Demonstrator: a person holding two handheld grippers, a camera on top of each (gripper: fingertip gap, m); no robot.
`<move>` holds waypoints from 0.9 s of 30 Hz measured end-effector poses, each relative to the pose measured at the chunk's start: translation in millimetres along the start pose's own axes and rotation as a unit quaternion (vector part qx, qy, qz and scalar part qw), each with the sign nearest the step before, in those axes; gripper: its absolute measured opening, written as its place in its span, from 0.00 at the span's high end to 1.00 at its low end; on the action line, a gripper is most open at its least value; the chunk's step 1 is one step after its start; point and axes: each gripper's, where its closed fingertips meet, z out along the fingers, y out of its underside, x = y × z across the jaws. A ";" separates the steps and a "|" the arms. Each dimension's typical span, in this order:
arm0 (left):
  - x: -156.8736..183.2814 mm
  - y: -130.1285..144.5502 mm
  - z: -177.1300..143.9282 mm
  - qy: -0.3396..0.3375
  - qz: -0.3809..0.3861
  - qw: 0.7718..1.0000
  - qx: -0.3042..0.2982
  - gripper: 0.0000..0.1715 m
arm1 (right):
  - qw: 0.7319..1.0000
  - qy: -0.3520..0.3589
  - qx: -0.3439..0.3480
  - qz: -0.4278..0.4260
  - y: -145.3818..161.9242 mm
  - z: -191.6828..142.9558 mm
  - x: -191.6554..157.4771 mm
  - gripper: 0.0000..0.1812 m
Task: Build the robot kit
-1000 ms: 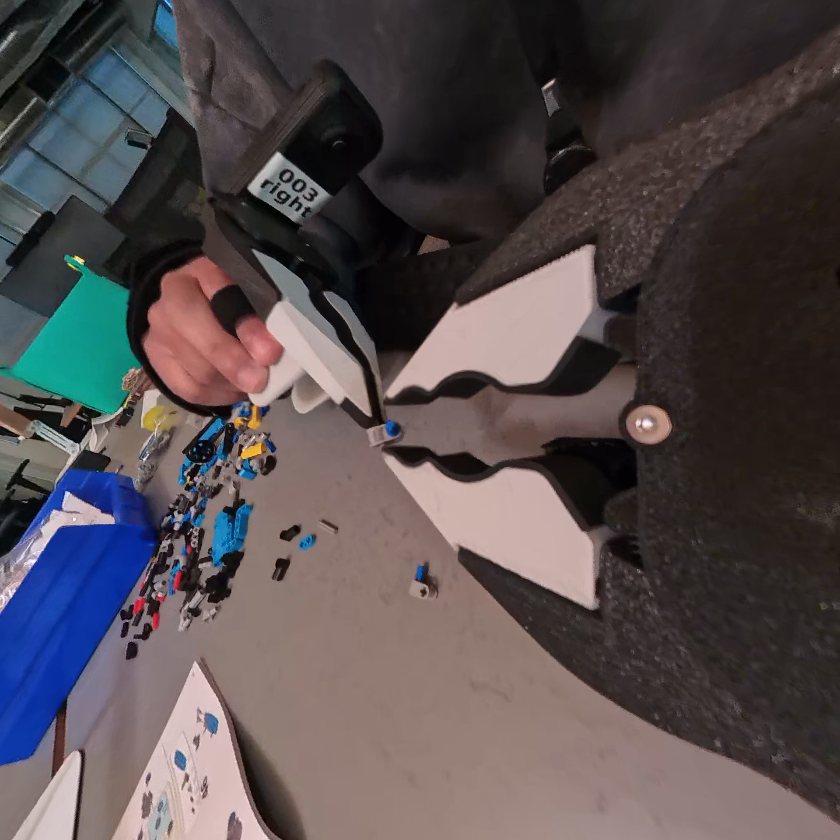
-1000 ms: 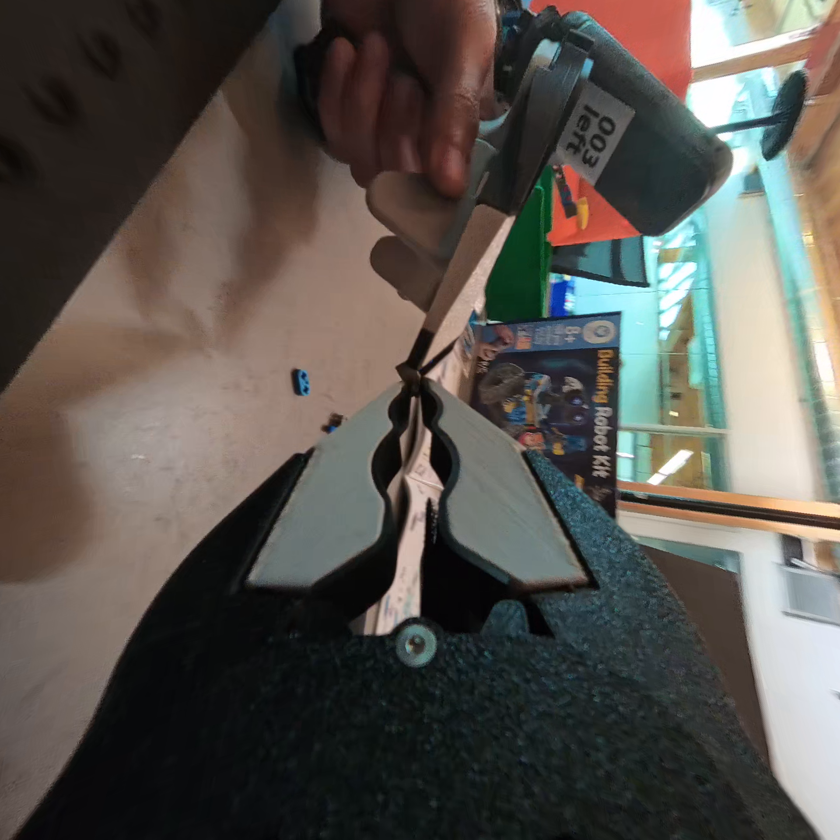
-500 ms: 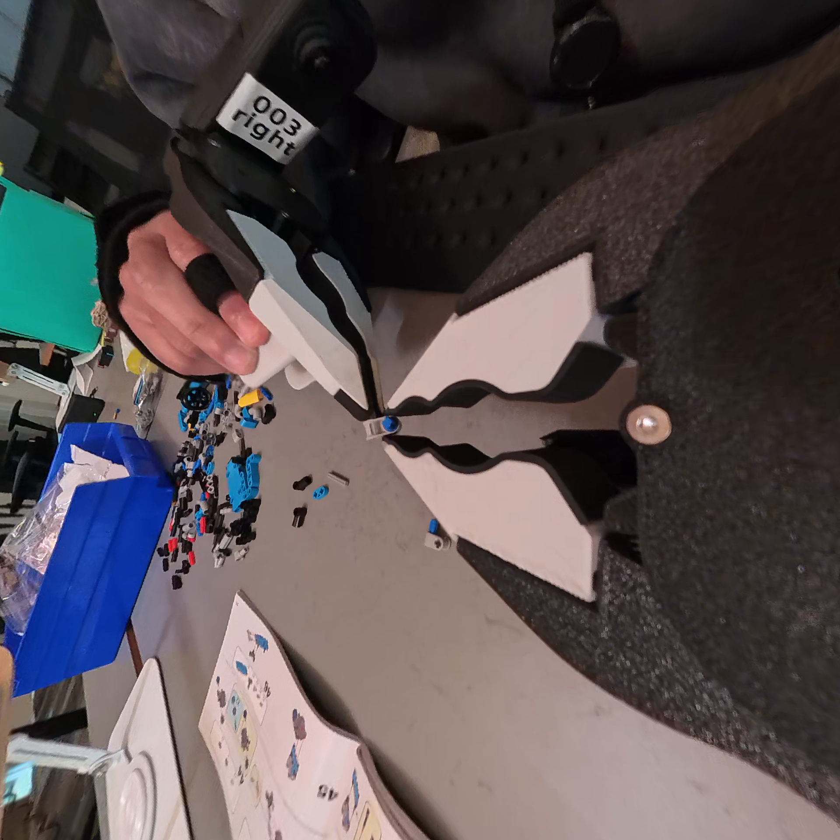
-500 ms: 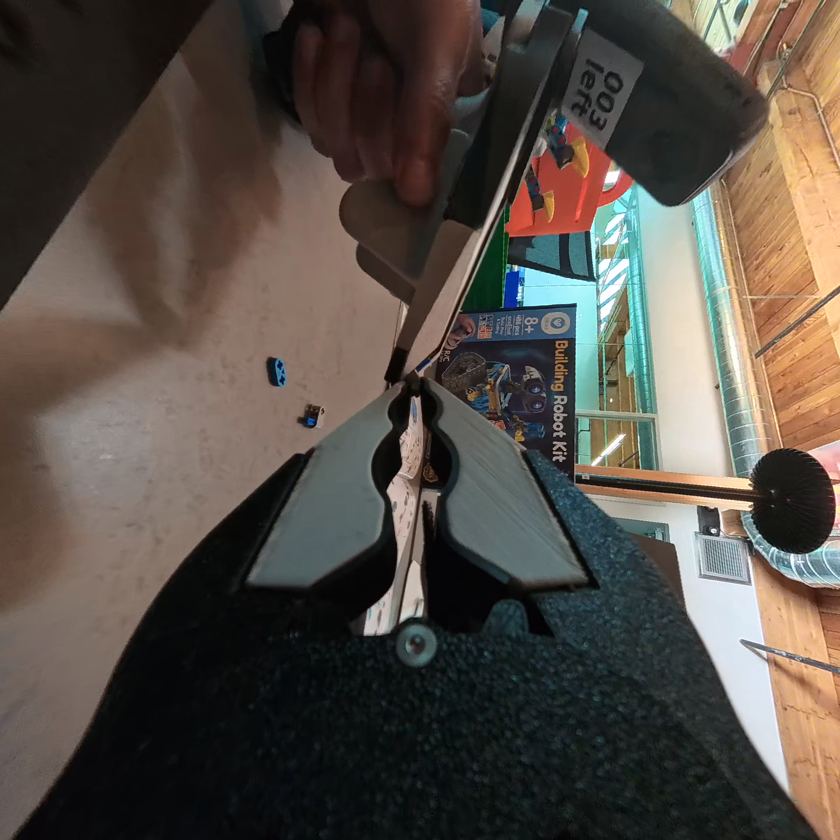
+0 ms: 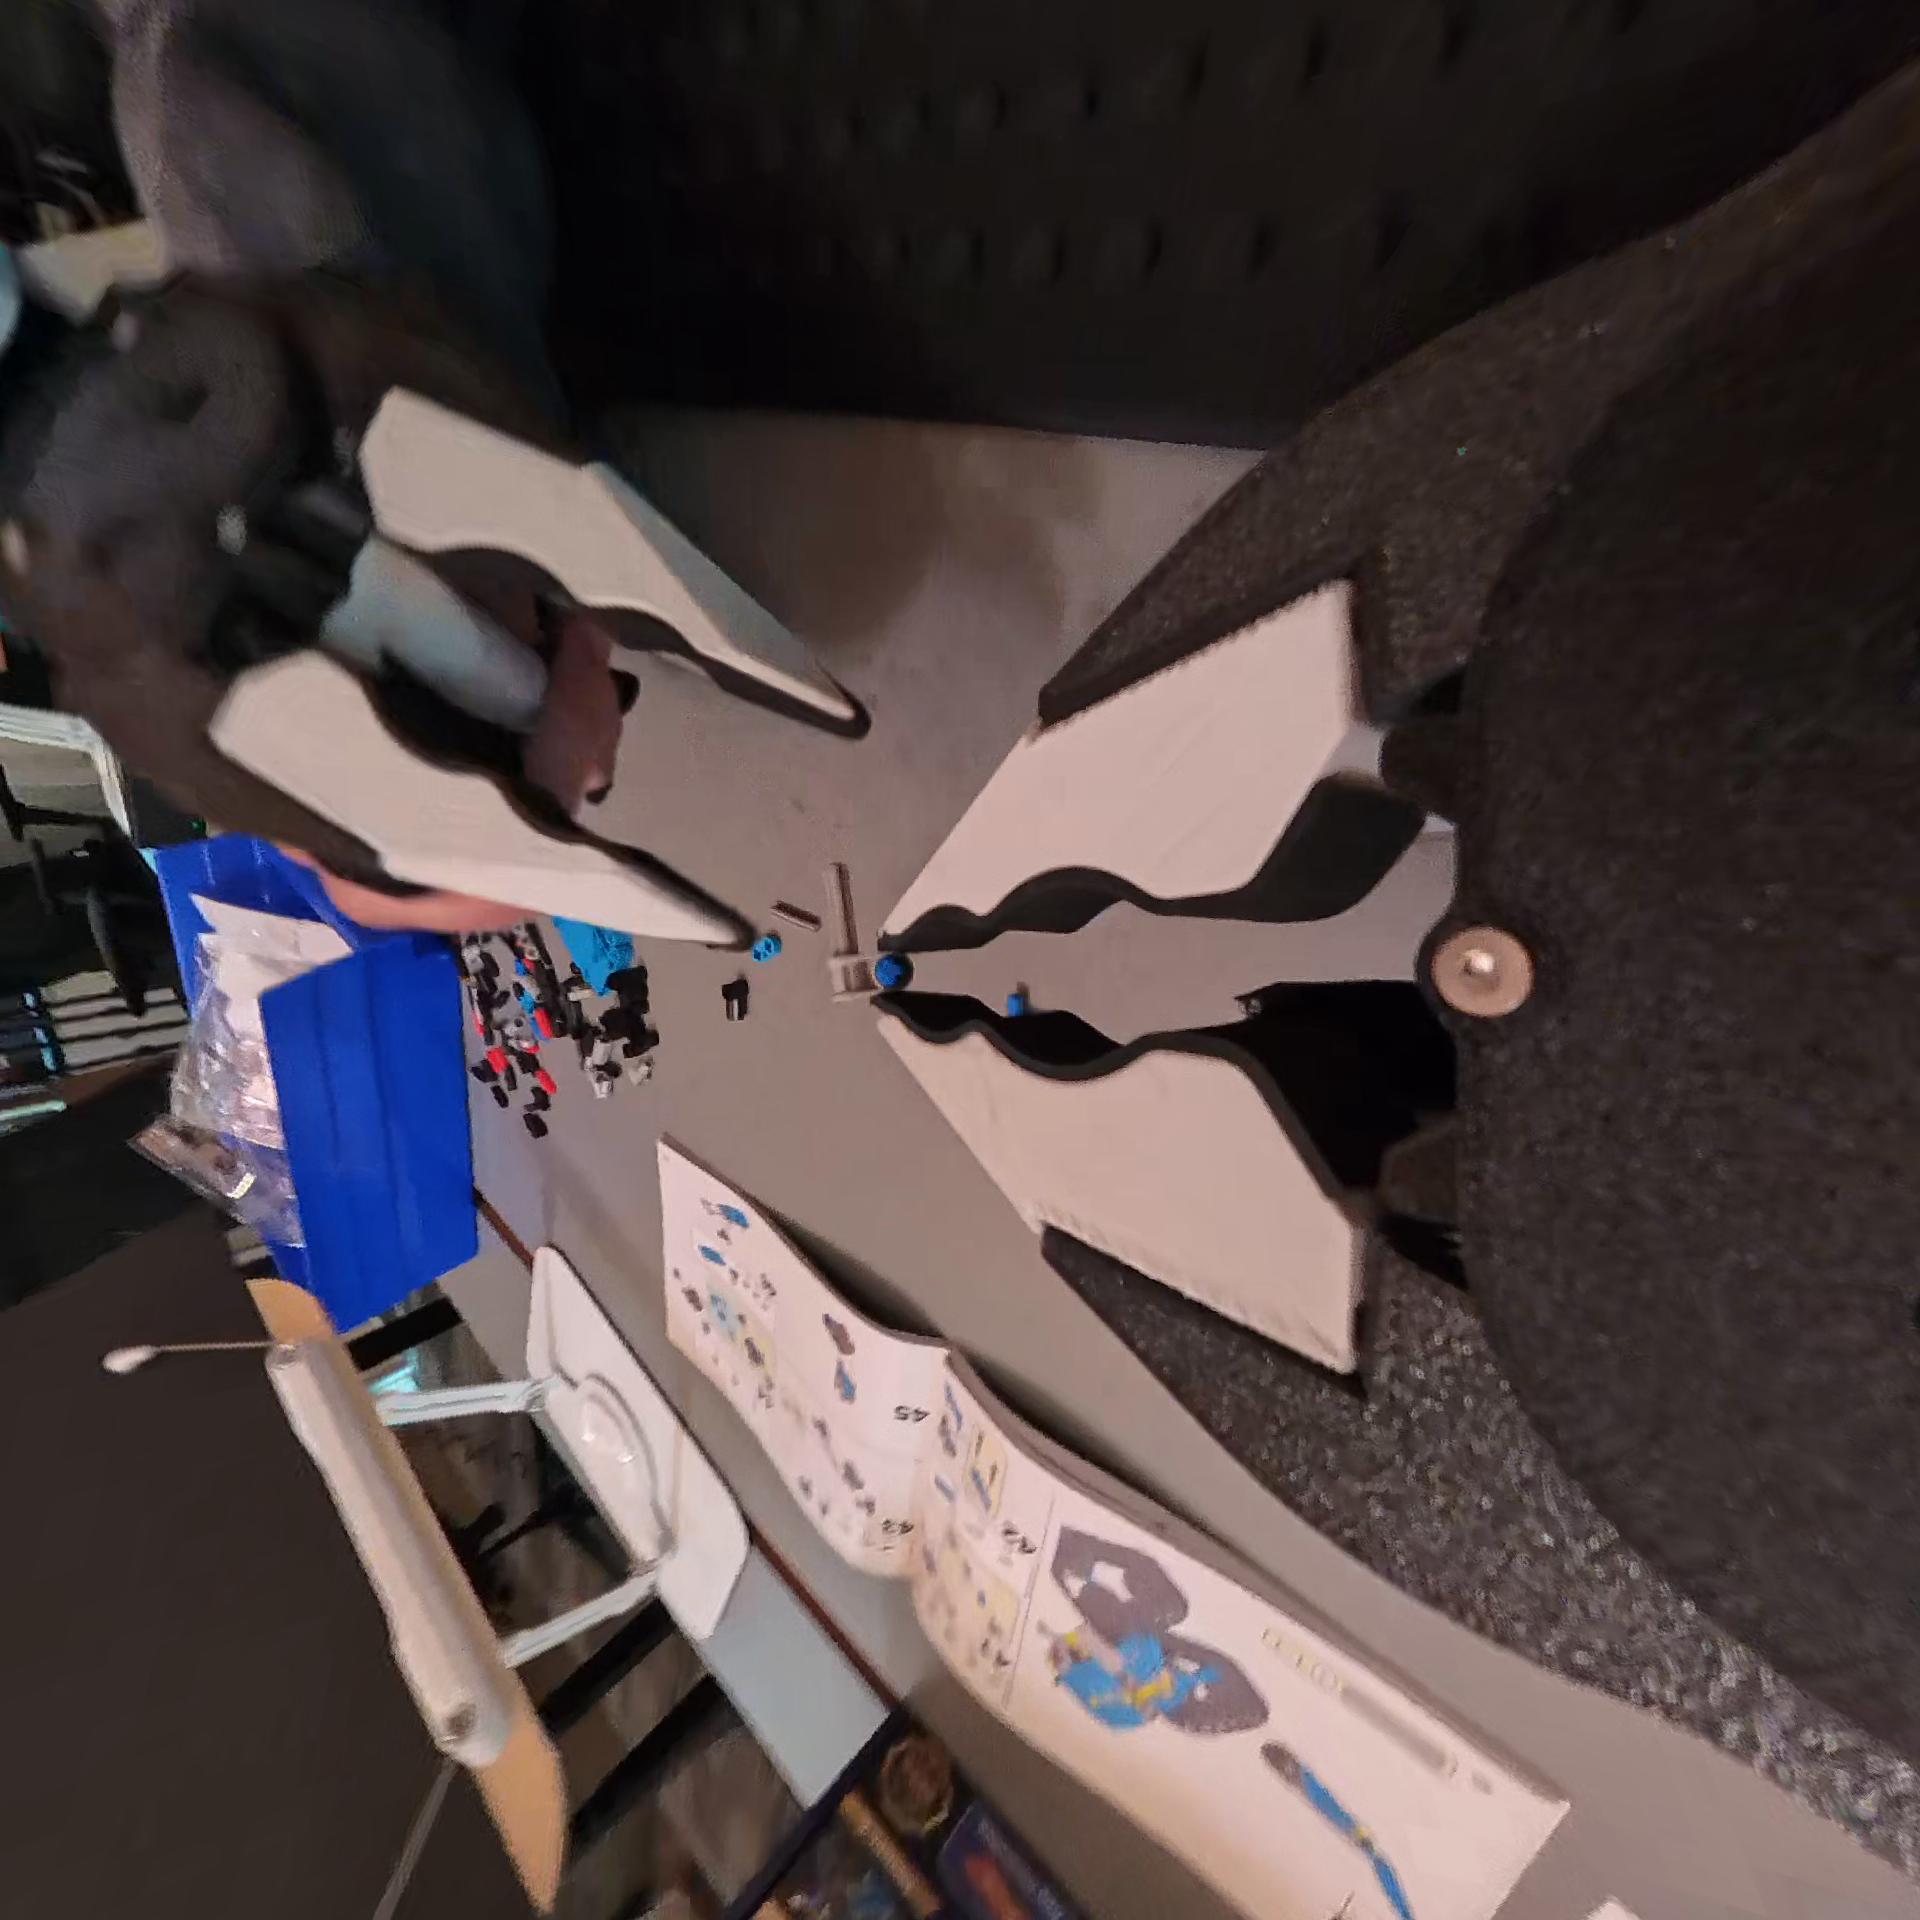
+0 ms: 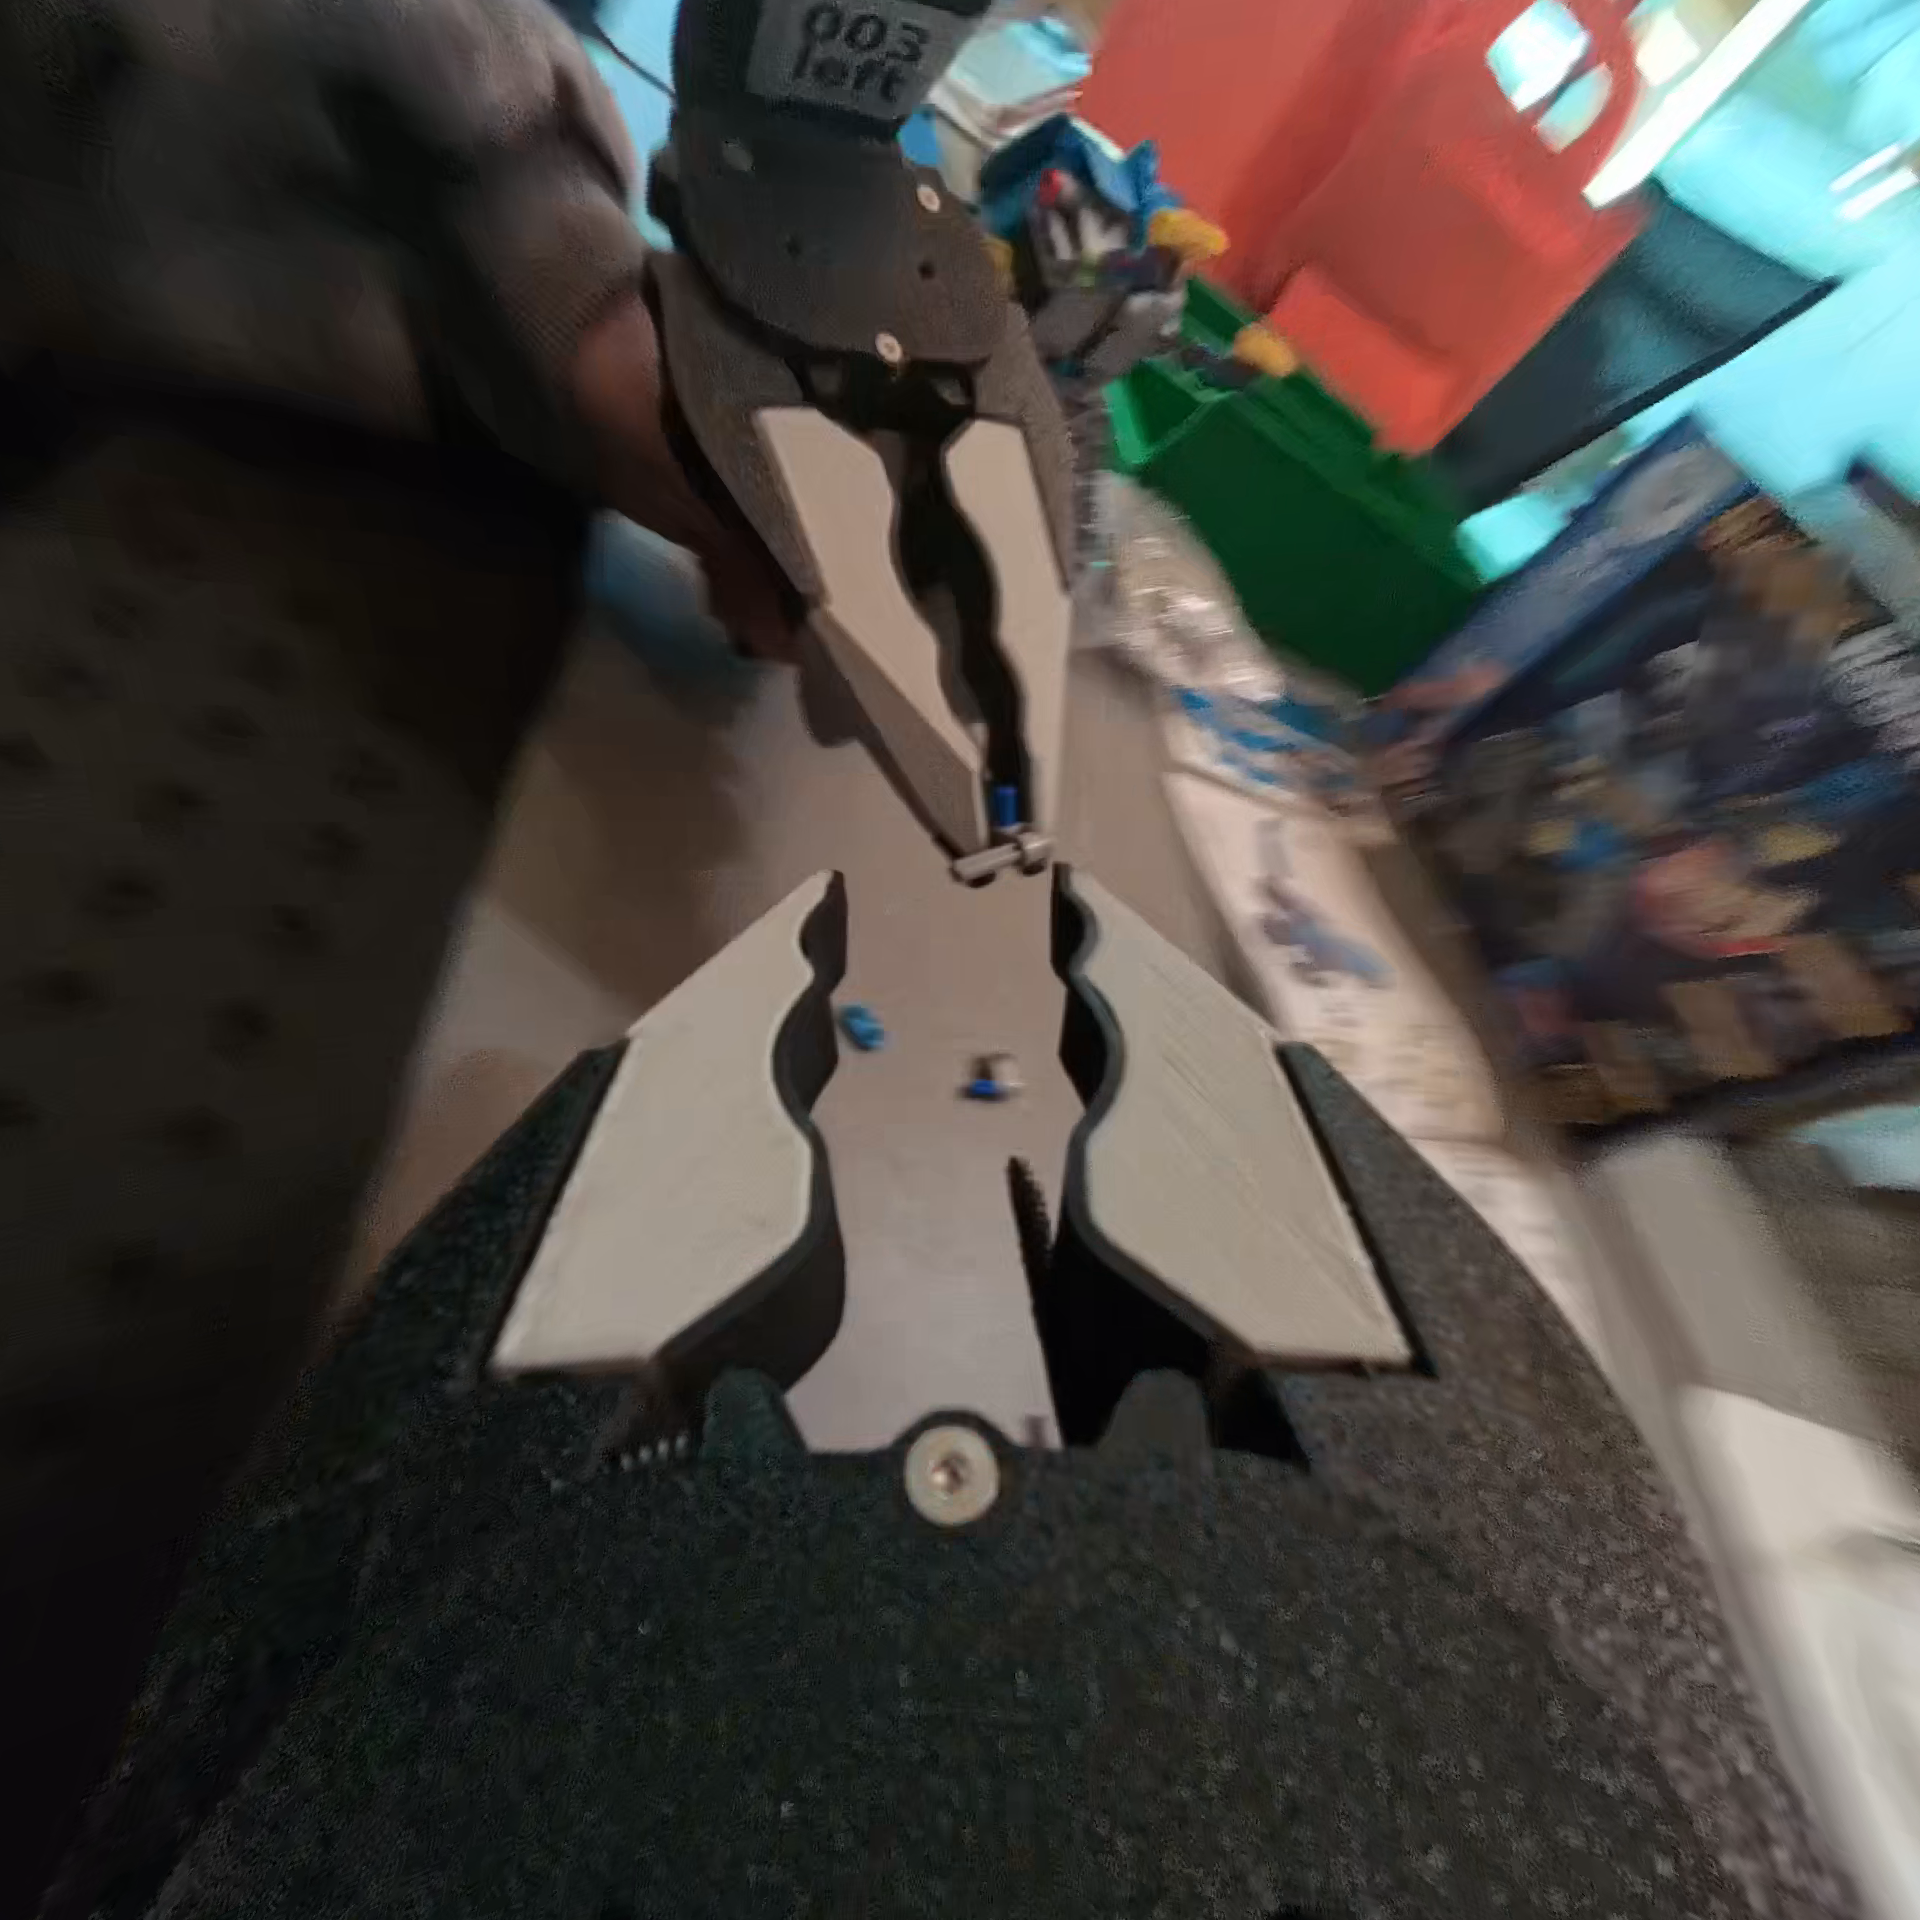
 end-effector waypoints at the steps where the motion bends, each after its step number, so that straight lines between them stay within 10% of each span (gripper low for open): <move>1: 5.4 -0.8 0.6 0.007 0.019 1.000 0.001 0.96 | 0.998 -0.044 0.007 0.039 0.6 -1.9 -6.2 0.79; 27: 53.3 25.6 13.2 0.100 0.097 0.988 -0.069 0.96 | 0.985 -0.160 -0.052 0.044 27.6 -2.5 -47.3 0.86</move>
